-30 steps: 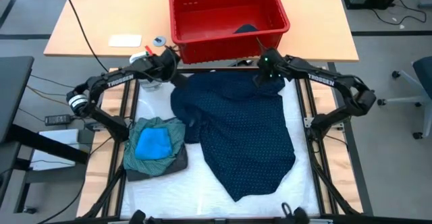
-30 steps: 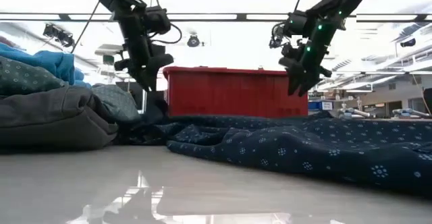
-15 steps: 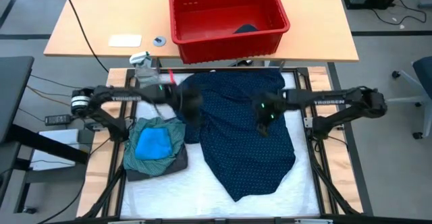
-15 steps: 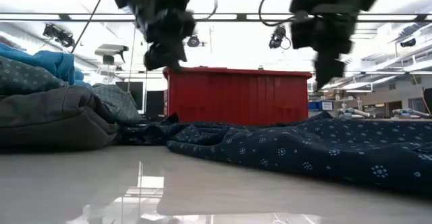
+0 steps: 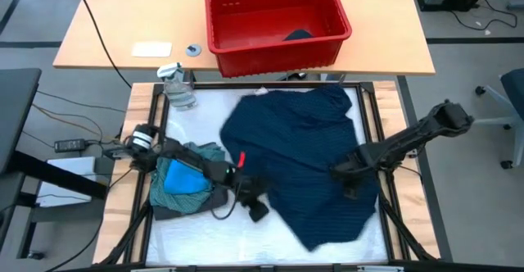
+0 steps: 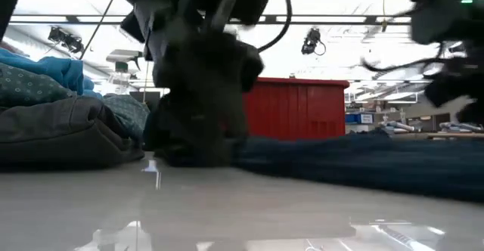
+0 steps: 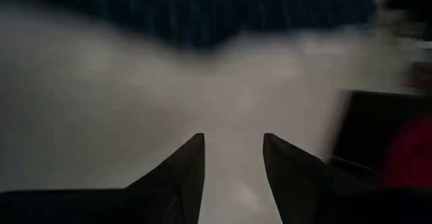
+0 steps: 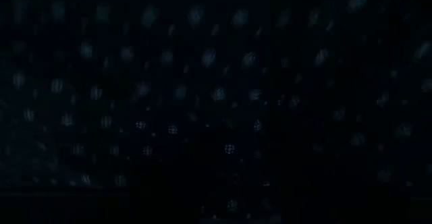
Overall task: Fold laundry
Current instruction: Fold the blue shirt
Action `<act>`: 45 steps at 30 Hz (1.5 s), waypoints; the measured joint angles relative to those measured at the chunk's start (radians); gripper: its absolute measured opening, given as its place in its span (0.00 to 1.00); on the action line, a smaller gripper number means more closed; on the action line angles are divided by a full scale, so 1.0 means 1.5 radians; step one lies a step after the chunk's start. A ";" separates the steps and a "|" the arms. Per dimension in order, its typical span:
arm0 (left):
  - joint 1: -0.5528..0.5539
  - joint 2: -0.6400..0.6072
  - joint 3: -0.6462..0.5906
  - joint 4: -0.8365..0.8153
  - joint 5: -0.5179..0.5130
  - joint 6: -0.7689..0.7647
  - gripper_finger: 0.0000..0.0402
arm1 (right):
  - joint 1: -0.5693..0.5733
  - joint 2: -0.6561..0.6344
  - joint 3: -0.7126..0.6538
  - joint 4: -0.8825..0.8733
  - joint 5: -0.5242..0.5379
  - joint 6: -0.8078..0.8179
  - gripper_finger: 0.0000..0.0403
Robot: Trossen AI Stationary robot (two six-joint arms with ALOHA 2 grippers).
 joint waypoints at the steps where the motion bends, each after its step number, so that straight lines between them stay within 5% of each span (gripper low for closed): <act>1: -0.012 0.006 0.000 0.037 0.023 -0.025 0.38 | 0.011 -0.010 0.006 -0.042 0.001 -0.001 0.40; 7: -0.031 -0.049 0.025 0.055 0.013 -0.063 0.38 | 0.041 -0.073 0.076 -0.117 0.031 0.028 0.40; 11: 0.002 -0.127 0.062 -0.085 -0.075 0.061 0.38 | 0.042 -0.105 0.119 -0.041 0.093 0.088 0.40; 15: 0.046 -0.172 0.090 -0.251 -0.165 0.258 0.38 | 0.046 -0.109 0.111 0.166 0.164 0.178 0.40; 26: 0.123 -0.102 0.091 -0.432 -0.175 0.767 0.60 | 0.113 0.138 0.102 0.552 0.372 0.372 0.37; 33: 0.179 -0.048 0.091 -0.398 -0.175 0.893 0.63 | 0.113 0.311 0.179 0.554 0.432 0.539 0.32; 39: 0.216 0.011 0.094 -0.421 -0.177 0.878 0.49 | 0.133 0.401 0.280 0.490 0.411 0.654 0.28; 45: 0.200 -0.032 0.091 -0.476 -0.128 0.823 0.09 | 0.170 0.451 0.377 0.434 0.331 0.647 0.21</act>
